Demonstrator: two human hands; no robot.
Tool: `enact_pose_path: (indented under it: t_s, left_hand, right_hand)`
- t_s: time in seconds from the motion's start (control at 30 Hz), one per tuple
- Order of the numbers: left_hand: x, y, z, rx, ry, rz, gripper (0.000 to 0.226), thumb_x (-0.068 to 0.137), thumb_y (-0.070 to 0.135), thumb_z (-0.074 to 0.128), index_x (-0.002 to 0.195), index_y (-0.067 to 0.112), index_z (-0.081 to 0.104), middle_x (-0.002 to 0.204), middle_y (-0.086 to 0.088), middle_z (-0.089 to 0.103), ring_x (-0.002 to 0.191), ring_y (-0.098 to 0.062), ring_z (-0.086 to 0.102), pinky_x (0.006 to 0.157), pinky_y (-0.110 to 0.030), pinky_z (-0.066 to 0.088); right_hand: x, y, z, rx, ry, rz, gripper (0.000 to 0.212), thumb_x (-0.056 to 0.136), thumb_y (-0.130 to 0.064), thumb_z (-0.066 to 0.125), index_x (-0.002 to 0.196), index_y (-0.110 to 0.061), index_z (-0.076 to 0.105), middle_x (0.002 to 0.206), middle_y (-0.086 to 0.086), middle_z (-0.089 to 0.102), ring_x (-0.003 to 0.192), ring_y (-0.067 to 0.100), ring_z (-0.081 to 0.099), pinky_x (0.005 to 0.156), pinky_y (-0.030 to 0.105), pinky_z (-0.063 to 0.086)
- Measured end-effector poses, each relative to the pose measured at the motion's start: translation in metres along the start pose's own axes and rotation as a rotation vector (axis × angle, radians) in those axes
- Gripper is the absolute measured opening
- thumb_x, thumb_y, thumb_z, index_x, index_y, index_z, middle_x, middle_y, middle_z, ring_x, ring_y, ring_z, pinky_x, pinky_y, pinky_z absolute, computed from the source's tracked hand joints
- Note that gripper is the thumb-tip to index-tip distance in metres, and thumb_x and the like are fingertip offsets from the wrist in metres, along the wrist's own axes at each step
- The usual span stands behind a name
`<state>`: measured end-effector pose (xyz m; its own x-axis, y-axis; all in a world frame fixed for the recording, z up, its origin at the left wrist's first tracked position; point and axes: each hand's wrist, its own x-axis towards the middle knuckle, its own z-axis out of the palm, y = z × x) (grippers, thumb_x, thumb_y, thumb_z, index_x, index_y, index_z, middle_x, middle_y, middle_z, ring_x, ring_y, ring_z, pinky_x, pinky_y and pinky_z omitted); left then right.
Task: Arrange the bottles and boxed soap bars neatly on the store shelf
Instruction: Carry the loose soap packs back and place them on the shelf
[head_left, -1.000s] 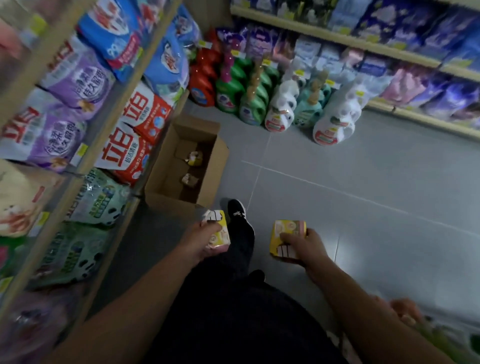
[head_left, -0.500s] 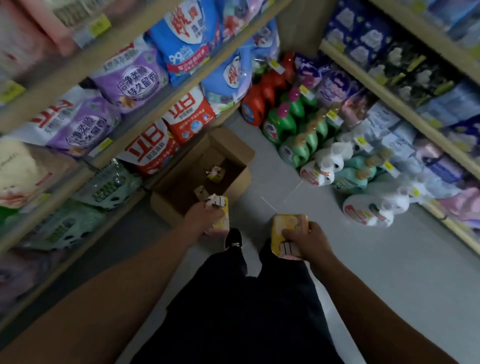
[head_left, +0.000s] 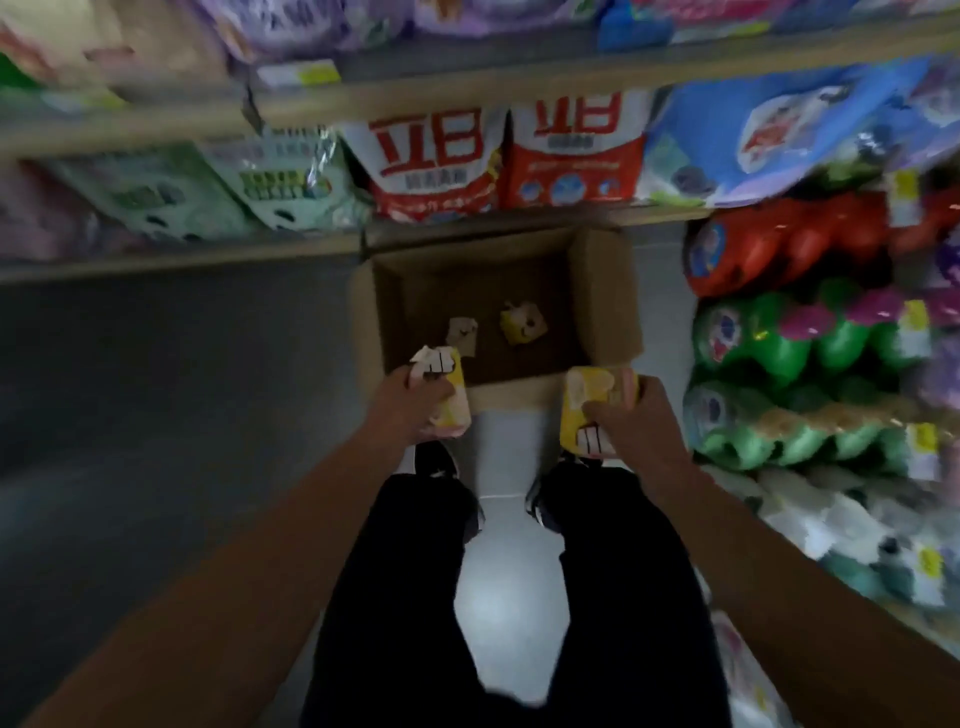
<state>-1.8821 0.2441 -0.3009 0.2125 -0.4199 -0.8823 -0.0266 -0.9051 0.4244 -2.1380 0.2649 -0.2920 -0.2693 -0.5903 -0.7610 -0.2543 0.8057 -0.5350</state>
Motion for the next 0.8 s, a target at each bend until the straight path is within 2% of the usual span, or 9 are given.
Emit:
enact_pose_path:
  t_s: [0.07,0.13,0.2,0.33,0.43,0.47,0.53,0.63,0.8]
  left_hand:
    - [0.056,-0.013,0.007,-0.070,0.036,0.002,0.032,0.087,0.013,0.068,0.118,0.012,0.060,0.111,-0.012,0.065,0.090,-0.028,0.066,0.050,-0.029,0.056]
    - [0.121,-0.028,0.012,-0.023,0.091,0.043,0.036,0.084,0.016,0.070,0.119,0.012,0.060,0.112,-0.012,0.067,0.093,-0.030,0.067,0.068,-0.043,0.061]
    - [0.186,-0.043,0.015,0.083,0.159,0.098,0.042,0.082,0.020,0.073,0.121,0.013,0.059,0.114,-0.009,0.066,0.098,-0.029,0.066,0.083,-0.047,0.057]
    - [0.309,-0.071,0.018,0.255,0.244,0.161,0.052,0.082,0.025,0.073,0.128,0.015,0.052,0.118,-0.004,0.060,0.100,-0.025,0.061,0.081,-0.037,0.053]
    - [0.387,-0.094,0.022,0.353,0.225,0.152,0.054,0.084,0.025,0.071,0.133,0.015,0.049,0.124,-0.006,0.060,0.108,-0.026,0.059,0.086,-0.037,0.051]
    - [0.409,-0.101,0.024,0.382,0.215,0.157,0.054,0.086,0.023,0.070,0.135,0.016,0.048,0.127,-0.006,0.059,0.110,-0.025,0.058,0.085,-0.033,0.049]
    - [0.444,-0.114,0.027,0.377,0.174,0.200,0.057,0.089,0.015,0.066,0.141,0.019,0.044,0.136,-0.004,0.054,0.119,-0.024,0.054,0.086,-0.028,0.043]
    - [0.474,-0.127,0.033,0.340,0.151,0.233,0.058,0.090,0.002,0.061,0.143,0.014,0.042,0.144,-0.008,0.048,0.128,-0.023,0.048,0.094,-0.026,0.039]
    - [0.479,-0.137,0.034,0.340,0.127,0.159,0.059,0.094,0.001,0.054,0.148,0.010,0.032,0.152,-0.010,0.037,0.137,-0.026,0.038,0.110,-0.030,0.031]
  right_hand:
    - [0.065,0.008,0.031,-0.084,-0.020,-0.046,0.053,0.080,-0.023,0.072,0.127,-0.016,0.048,0.111,0.005,0.060,0.088,0.017,0.061,0.064,0.028,0.048]
    - [0.130,0.022,0.066,-0.165,-0.040,-0.095,0.047,0.081,-0.024,0.070,0.123,-0.016,0.052,0.108,0.006,0.062,0.083,0.014,0.060,0.059,0.026,0.044]
    - [0.190,0.038,0.104,-0.247,-0.067,-0.142,0.052,0.082,-0.026,0.071,0.128,-0.013,0.051,0.112,0.008,0.062,0.092,0.023,0.062,0.072,0.034,0.051]
    - [0.298,0.074,0.175,-0.357,-0.089,-0.206,0.064,0.081,-0.023,0.074,0.137,-0.011,0.044,0.122,0.009,0.059,0.095,0.020,0.056,0.076,0.031,0.043]
    - [0.363,0.100,0.220,-0.416,-0.128,-0.292,0.076,0.082,-0.020,0.072,0.147,-0.009,0.034,0.141,0.011,0.047,0.127,0.028,0.049,0.098,0.033,0.044]
    - [0.380,0.107,0.234,-0.464,-0.128,-0.310,0.075,0.083,-0.021,0.071,0.146,-0.006,0.035,0.145,0.013,0.044,0.132,0.030,0.045,0.103,0.032,0.041]
    - [0.407,0.118,0.257,-0.556,-0.156,-0.306,0.074,0.086,-0.022,0.070,0.147,-0.004,0.032,0.143,0.018,0.046,0.129,0.032,0.047,0.094,0.028,0.041]
    - [0.425,0.130,0.282,-0.644,-0.237,-0.341,0.081,0.091,-0.017,0.067,0.153,-0.001,0.017,0.142,0.020,0.046,0.126,0.034,0.050,0.097,0.034,0.042]
    - [0.419,0.135,0.296,-0.908,-0.220,-0.507,0.047,0.099,-0.021,0.053,0.139,-0.002,0.040,0.143,0.018,0.042,0.122,0.032,0.048,0.090,0.034,0.041]
